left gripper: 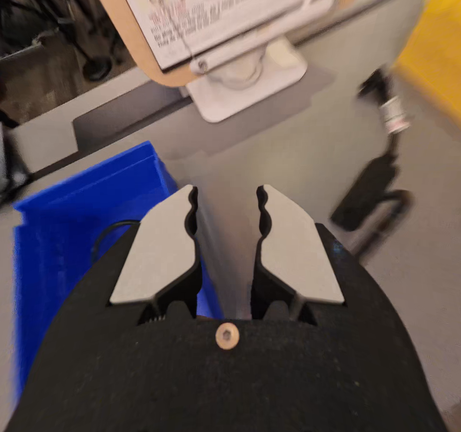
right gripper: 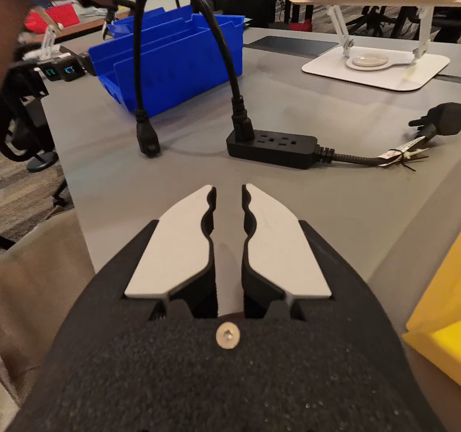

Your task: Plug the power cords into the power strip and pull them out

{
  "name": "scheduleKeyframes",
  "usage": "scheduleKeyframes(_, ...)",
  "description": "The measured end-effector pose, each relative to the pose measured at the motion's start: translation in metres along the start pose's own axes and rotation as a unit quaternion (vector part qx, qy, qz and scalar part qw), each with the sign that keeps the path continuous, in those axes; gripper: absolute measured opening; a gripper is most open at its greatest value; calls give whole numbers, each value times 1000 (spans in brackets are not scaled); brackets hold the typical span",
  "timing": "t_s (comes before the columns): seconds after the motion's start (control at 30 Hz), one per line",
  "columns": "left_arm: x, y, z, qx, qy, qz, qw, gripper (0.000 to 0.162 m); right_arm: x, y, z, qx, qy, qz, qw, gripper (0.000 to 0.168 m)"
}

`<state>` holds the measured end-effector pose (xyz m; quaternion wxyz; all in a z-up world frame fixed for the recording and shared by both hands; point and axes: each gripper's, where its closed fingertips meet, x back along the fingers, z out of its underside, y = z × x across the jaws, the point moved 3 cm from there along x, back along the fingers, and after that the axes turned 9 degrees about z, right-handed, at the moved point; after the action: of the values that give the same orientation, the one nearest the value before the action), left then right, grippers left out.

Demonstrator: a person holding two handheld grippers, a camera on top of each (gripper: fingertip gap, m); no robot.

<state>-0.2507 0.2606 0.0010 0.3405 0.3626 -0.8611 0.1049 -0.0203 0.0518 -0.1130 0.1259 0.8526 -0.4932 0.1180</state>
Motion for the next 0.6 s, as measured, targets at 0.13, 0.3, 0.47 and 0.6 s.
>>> scheduleKeyframes(0.13,66,-76,52,104,-197,148,964,41,6,0,4,24,5,31,999,19)
scheduleKeyframes(0.3,48,-155,151,127,-222,189,948,44,11,3,1,48,-14,36,998,19)
scheduleKeyframes(0.47,34,-165,159,50,-177,182,966,50,6,1,7,73,0,32,997,18)
scheduleKeyframes(0.6,25,-161,165,77,-138,193,968,54,4,1,8,84,5,47,995,17)
